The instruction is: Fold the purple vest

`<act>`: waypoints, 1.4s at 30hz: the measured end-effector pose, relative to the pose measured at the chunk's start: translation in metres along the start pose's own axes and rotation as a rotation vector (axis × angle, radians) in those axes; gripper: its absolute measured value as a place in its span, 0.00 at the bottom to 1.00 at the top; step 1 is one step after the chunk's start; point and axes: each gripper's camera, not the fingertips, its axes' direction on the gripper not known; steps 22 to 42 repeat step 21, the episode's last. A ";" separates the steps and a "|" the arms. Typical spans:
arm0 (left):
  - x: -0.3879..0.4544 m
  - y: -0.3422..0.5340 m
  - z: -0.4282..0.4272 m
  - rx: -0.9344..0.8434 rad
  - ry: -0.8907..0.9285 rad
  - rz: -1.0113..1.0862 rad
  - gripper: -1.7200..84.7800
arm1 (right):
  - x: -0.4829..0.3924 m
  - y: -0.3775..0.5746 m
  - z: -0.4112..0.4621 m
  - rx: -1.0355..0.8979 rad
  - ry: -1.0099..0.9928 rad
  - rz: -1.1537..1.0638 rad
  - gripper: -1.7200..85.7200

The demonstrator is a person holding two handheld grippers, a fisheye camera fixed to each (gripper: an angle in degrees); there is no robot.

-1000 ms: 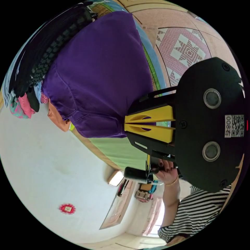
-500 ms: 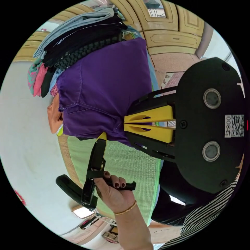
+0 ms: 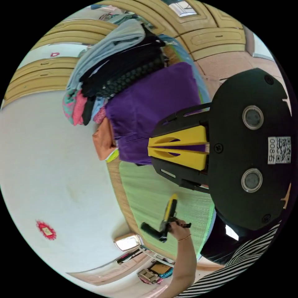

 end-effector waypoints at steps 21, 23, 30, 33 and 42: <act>0.078 0.081 -0.070 0.091 -0.055 0.155 0.03 | 0.081 -0.284 0.260 -0.385 -0.231 0.455 0.15; 0.078 0.081 -0.070 0.091 -0.055 0.155 0.03 | 0.081 -0.284 0.260 -0.385 -0.231 0.455 0.15; 0.078 0.081 -0.070 0.091 -0.055 0.155 0.03 | 0.081 -0.284 0.260 -0.385 -0.231 0.455 0.15; 0.078 0.081 -0.070 0.091 -0.055 0.155 0.03 | 0.081 -0.284 0.260 -0.385 -0.231 0.455 0.15; 0.078 0.081 -0.070 0.091 -0.055 0.155 0.03 | 0.081 -0.284 0.260 -0.385 -0.231 0.455 0.15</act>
